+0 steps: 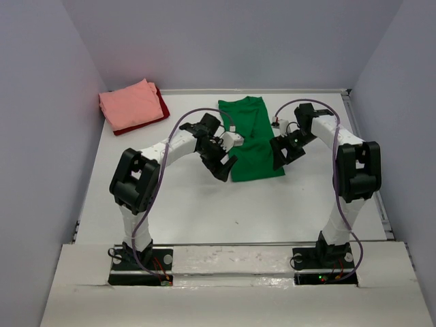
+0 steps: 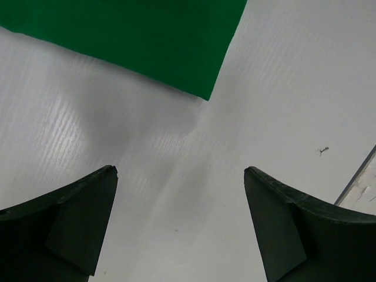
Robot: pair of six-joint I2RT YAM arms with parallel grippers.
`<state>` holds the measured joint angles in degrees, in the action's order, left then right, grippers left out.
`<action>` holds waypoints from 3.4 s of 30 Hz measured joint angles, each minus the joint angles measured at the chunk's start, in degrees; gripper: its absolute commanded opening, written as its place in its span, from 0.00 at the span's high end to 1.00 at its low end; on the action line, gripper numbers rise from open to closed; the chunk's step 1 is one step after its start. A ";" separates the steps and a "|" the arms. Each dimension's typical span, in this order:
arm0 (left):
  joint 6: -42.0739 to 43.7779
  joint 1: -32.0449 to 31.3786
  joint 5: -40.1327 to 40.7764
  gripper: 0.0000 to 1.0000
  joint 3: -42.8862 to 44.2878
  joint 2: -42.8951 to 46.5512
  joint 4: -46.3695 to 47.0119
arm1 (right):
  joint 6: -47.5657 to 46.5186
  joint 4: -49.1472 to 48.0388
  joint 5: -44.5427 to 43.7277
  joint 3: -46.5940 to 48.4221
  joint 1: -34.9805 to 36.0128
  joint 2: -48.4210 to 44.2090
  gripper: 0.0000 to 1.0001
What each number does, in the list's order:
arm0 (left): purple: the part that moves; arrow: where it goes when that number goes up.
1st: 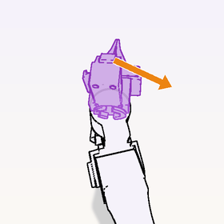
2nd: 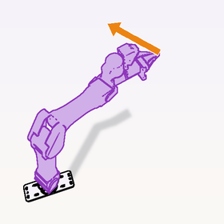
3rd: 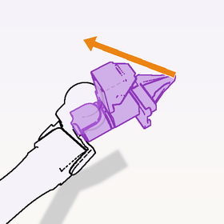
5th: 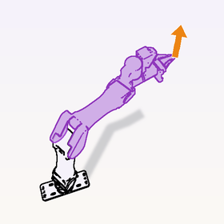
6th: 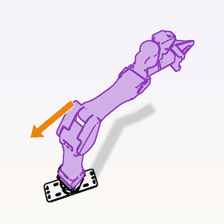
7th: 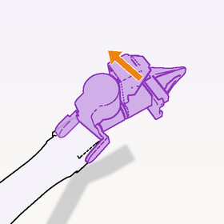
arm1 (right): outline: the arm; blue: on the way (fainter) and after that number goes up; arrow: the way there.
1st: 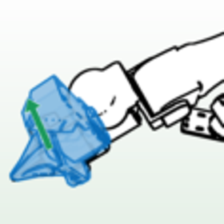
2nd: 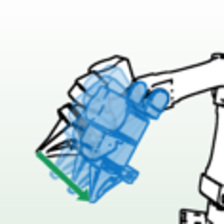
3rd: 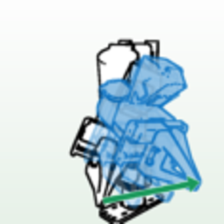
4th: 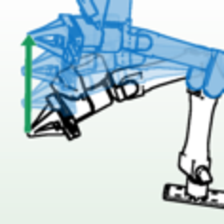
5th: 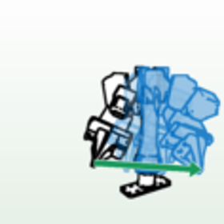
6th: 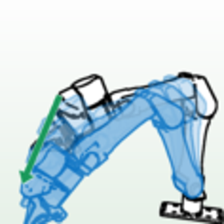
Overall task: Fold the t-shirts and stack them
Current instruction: Grab one side of the 2/3 rectangular tshirt with both arms
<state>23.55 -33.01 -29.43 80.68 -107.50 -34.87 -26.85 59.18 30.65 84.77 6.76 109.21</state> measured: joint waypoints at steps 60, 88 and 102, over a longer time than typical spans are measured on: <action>-2.69 -8.20 -1.46 0.64 3.78 -9.05 4.17 | 10.54 -9.68 -3.15 -7.30 -2.23 0.48 0.38; -5.66 -9.66 6.03 1.00 6.60 -12.11 4.72 | 8.61 -6.54 0.00 -7.13 -2.23 0.48 0.41; -5.05 -10.56 7.48 1.00 5.99 -11.23 4.15 | 8.96 -7.54 -4.13 -7.13 -2.23 1.99 0.41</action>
<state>18.50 -43.57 -21.96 86.67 -118.74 -30.72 -17.89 51.64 26.52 77.65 4.54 111.20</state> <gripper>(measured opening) 0.014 0.591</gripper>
